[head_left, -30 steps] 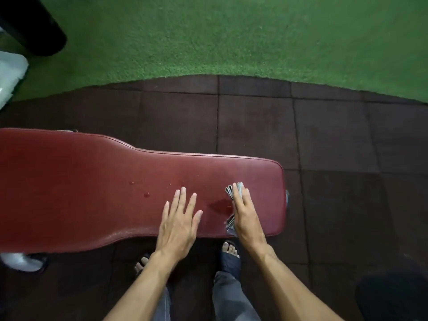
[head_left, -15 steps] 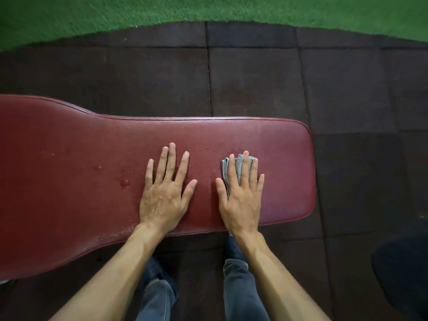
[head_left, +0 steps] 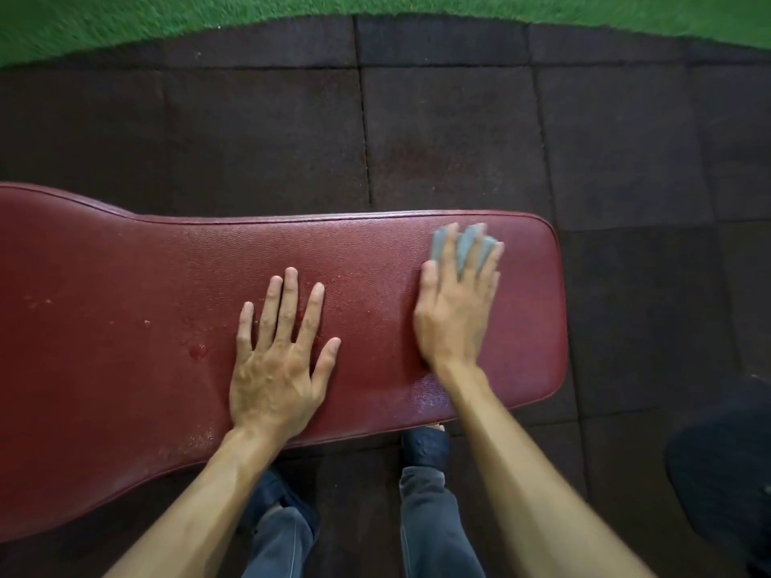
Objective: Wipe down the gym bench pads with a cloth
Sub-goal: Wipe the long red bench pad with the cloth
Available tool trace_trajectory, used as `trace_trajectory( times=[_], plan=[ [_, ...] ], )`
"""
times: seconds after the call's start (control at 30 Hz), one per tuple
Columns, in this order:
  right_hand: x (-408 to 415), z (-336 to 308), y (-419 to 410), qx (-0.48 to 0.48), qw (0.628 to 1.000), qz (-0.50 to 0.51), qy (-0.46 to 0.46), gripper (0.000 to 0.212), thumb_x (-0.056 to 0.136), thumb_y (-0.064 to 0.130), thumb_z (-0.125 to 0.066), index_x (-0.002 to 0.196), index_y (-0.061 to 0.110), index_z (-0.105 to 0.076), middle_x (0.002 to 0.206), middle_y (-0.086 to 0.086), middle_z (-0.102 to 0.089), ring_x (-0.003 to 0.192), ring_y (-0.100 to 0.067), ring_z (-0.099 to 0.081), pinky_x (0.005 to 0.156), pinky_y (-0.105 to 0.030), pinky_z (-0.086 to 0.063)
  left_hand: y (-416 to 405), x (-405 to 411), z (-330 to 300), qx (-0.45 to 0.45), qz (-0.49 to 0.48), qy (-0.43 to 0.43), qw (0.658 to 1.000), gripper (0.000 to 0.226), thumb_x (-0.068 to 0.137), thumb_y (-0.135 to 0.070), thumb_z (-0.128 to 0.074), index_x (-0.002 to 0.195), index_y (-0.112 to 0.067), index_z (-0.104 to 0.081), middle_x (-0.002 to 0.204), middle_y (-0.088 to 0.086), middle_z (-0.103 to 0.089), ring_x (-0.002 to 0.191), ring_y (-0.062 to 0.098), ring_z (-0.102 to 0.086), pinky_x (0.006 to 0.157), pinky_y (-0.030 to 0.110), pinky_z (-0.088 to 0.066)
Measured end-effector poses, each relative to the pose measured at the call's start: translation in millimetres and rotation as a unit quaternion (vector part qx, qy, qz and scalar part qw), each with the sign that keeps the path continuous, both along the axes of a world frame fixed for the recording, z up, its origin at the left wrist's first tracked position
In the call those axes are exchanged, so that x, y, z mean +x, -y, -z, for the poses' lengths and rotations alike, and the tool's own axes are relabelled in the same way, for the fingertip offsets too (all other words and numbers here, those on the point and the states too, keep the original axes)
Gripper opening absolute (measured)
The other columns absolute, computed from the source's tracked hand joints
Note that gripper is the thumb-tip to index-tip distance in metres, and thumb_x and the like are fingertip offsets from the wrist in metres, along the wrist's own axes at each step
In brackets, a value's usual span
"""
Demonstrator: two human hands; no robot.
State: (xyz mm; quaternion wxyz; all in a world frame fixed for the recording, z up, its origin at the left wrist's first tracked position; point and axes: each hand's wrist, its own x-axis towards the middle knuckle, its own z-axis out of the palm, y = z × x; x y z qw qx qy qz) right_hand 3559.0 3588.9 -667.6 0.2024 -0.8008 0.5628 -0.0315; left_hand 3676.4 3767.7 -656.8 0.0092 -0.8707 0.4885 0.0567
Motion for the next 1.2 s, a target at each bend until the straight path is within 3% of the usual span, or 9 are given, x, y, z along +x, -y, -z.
trace_trajectory(
  times=[0.17,0.3,0.43,0.57,0.7,0.83,1.0,1.1,1.2],
  plan=[
    [-78,-5,-77,0.006,0.969,-0.245,-0.014,0.053,0.105,0.04,-0.021,0.157,0.032,-0.012,0.167,0.0,0.0,0.154,-0.028,0.004,0.122,-0.053,-0.014,0,-1,-1,-0.006,-0.003,-0.009,1.0,0.067,0.099,-0.05,-0.029,0.159,-0.022,-0.018,0.168,0.008,-0.007,0.156,0.024,-0.007,0.125,0.05,-0.01],
    [-123,7,-5,0.015,0.993,-0.09,-0.069,0.055,0.103,0.042,-0.016,0.157,0.033,-0.013,0.167,-0.003,-0.001,0.154,-0.026,0.002,0.118,-0.061,-0.017,2,0,0,-0.006,-0.005,-0.011,1.0,0.067,0.099,-0.051,-0.029,0.159,-0.022,-0.018,0.168,0.008,-0.007,0.156,0.024,-0.007,0.125,0.05,-0.01],
    [-48,13,81,-0.003,0.997,0.066,-0.025,0.057,0.101,0.042,-0.019,0.157,0.029,-0.015,0.166,-0.01,-0.002,0.152,-0.036,0.0,0.119,-0.061,-0.014,1,0,1,-0.003,-0.007,-0.005,1.0,0.067,0.099,-0.051,-0.028,0.159,-0.022,-0.017,0.168,0.008,-0.006,0.156,0.024,-0.007,0.125,0.049,-0.01],
    [6,3,14,-0.054,0.99,-0.127,0.0,0.054,0.104,0.039,-0.02,0.157,0.026,-0.017,0.166,-0.01,-0.006,0.153,-0.035,0.0,0.121,-0.056,-0.014,2,0,1,-0.003,-0.006,-0.003,1.0,0.067,0.099,-0.051,-0.029,0.159,-0.022,-0.017,0.168,0.008,-0.006,0.156,0.024,-0.007,0.125,0.05,-0.01],
    [-85,-5,-69,-0.02,0.964,-0.265,0.0,0.052,0.105,0.037,-0.028,0.156,0.03,-0.017,0.166,-0.002,-0.005,0.153,-0.029,0.001,0.122,-0.052,-0.016,0,-1,1,-0.004,-0.007,-0.004,1.0,0.067,0.099,-0.051,-0.029,0.159,-0.022,-0.018,0.168,0.008,-0.006,0.156,0.023,-0.007,0.125,0.049,-0.009],
    [-137,10,-3,0.01,0.994,-0.098,-0.043,0.054,0.103,0.038,-0.023,0.156,0.034,-0.016,0.166,-0.003,-0.001,0.154,-0.024,0.002,0.119,-0.055,-0.017,2,-1,1,-0.015,-0.013,-0.009,1.0,0.067,0.099,-0.051,-0.029,0.159,-0.022,-0.02,0.168,0.008,-0.008,0.155,0.024,-0.008,0.125,0.049,-0.008],
    [-31,16,70,-0.027,0.998,0.054,-0.014,0.057,0.101,0.043,-0.021,0.156,0.028,-0.02,0.165,-0.013,-0.007,0.151,-0.039,-0.004,0.119,-0.058,-0.015,0,-2,3,-0.022,-0.009,0.003,1.0,0.067,0.1,-0.051,-0.029,0.159,-0.022,-0.02,0.168,0.008,-0.008,0.155,0.024,-0.009,0.125,0.05,-0.011],
    [17,3,4,-0.05,0.993,-0.104,0.022,0.055,0.102,0.042,-0.023,0.156,0.028,-0.022,0.166,-0.009,-0.008,0.153,-0.034,-0.001,0.122,-0.053,-0.011,1,0,4,-0.019,-0.006,0.012,1.0,0.066,0.1,-0.05,-0.03,0.159,-0.022,-0.019,0.168,0.008,-0.008,0.155,0.024,-0.009,0.124,0.049,-0.01],
    [-23,-10,-79,-0.006,0.972,-0.231,0.043,0.052,0.105,0.038,-0.03,0.156,0.031,-0.019,0.166,-0.003,-0.004,0.153,-0.028,0.004,0.123,-0.049,-0.012,-1,-1,3,-0.027,-0.008,-0.003,1.0,0.067,0.099,-0.049,-0.031,0.158,-0.021,-0.02,0.168,0.008,-0.009,0.155,0.024,-0.009,0.124,0.049,-0.01]
  ],
)
